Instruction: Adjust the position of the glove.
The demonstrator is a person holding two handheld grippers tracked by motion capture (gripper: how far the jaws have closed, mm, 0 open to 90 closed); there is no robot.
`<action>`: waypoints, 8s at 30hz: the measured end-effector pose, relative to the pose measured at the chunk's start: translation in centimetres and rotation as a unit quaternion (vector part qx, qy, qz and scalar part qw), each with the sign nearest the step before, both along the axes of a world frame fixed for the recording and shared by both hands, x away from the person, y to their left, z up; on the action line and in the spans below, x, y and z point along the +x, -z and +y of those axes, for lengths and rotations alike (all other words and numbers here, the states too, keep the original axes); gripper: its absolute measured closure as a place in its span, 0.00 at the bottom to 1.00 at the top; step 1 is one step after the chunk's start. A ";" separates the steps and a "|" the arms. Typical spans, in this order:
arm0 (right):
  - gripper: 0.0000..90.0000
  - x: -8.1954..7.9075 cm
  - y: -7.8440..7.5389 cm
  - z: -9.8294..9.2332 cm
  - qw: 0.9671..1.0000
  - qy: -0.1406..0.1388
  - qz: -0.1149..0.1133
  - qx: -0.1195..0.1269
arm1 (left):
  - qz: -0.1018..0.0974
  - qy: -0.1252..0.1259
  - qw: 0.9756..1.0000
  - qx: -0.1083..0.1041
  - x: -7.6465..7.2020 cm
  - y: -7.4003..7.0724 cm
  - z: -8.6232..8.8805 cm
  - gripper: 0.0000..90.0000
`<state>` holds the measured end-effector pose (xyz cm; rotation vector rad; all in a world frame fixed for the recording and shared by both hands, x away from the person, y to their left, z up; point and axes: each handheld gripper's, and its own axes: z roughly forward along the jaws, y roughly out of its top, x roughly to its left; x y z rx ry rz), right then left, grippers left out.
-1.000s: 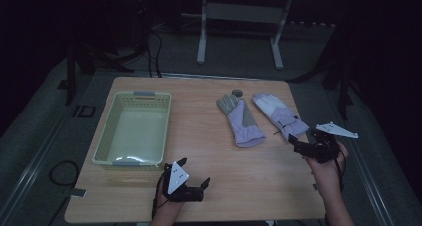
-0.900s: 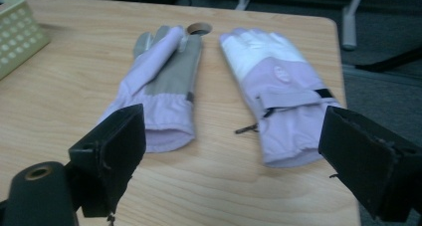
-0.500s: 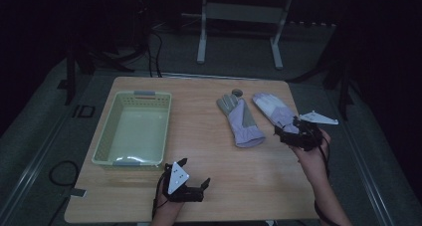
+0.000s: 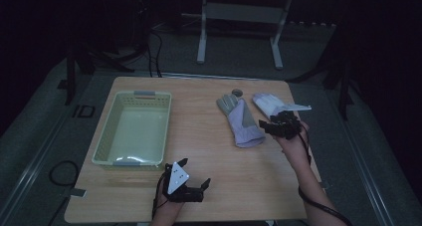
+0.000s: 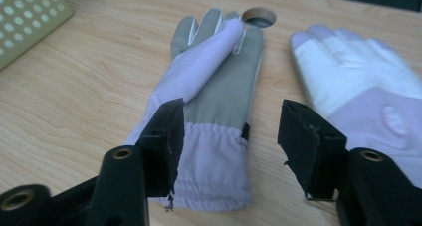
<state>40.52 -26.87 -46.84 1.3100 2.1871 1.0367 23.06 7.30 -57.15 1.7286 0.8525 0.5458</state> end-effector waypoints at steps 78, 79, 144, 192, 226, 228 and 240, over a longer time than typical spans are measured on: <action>0.97 -5.0 2.0 8.7 0.991 0.097 -0.004 0.090 | 0.006 0.013 1.000 -0.003 0.1 0.0 0.0 0.00; 0.97 -5.1 2.2 8.9 0.991 0.096 -0.002 0.091 | 0.005 0.013 1.000 -0.002 0.0 0.0 0.0 0.00; 0.58 -3.4 2.6 -1.5 0.999 0.043 -0.017 -0.019 | 0.006 0.013 1.000 0.002 0.1 0.0 -0.1 0.00; 0.55 9.3 3.5 -9.4 0.997 0.058 0.047 -0.035 | 0.005 0.026 1.000 -0.011 0.0 0.0 0.1 0.00; 0.88 8.0 3.5 -7.5 0.996 0.081 0.041 -0.027 | 0.002 0.022 1.000 -0.011 -0.1 0.0 0.0 0.00; 0.88 7.3 2.4 -7.3 0.995 0.087 0.035 -0.018 | 0.001 0.023 1.000 -0.010 -0.1 0.0 0.0 0.00; 0.88 0.7 -3.0 -6.5 0.989 0.143 0.010 0.027 | 0.009 0.041 0.999 -0.006 0.0 0.0 -0.1 0.00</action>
